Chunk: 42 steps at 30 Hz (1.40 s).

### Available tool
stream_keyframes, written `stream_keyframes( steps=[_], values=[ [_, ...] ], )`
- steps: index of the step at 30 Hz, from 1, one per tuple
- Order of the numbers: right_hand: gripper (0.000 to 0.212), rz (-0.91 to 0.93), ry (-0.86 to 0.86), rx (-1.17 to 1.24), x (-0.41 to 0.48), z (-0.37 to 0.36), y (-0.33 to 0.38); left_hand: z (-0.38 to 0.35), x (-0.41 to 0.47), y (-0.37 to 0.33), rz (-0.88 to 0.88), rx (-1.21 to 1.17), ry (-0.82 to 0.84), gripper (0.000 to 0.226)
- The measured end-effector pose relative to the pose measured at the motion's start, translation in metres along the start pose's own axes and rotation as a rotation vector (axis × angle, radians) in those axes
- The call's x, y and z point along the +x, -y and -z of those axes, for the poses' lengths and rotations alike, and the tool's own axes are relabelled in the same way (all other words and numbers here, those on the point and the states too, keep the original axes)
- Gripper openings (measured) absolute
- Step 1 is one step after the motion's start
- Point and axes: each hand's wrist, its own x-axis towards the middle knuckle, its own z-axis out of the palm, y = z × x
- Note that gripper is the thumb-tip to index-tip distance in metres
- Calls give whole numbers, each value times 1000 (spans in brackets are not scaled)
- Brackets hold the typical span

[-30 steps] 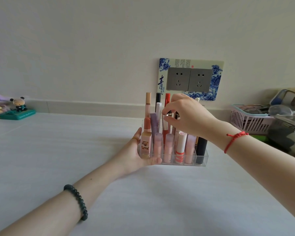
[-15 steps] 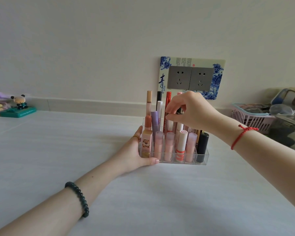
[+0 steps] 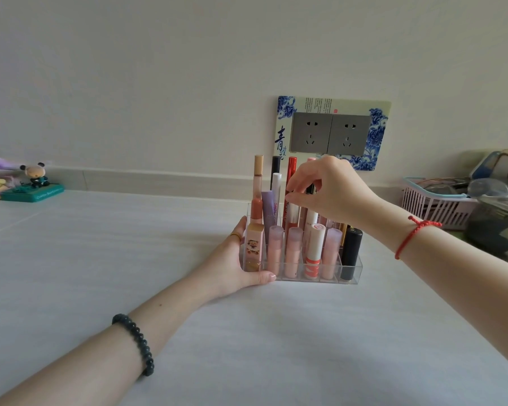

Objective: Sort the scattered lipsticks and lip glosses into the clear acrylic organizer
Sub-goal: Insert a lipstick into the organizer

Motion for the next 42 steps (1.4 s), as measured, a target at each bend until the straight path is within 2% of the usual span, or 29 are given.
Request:
stream_keyframes(
  steps=[4,9,19,23,30,34,38,42],
  values=[
    [6,-9,-12,12,0,-1,0,0,0,1,-10,-9,3,97],
    [5,-9,-11,14,1,-2,0,0,0,1,2,-10,-1,106],
    [7,0,-3,-1,1,2,1,0,1,2,-36,3,5,96],
    [9,9,-1,-1,1,1,0,0,1,3,-27,-11,7,104],
    [9,21,8,13,1,1,1,0,1,3,-19,-5,1,103],
    [9,29,18,9,2,3,1,0,2,6,-31,-8,9,95],
    [6,25,-17,-3,6,5,0,1,1,5,-20,-26,5,105],
    [9,64,-20,-18,10,8,2,1,1,5,-17,-12,7,99]
  ],
)
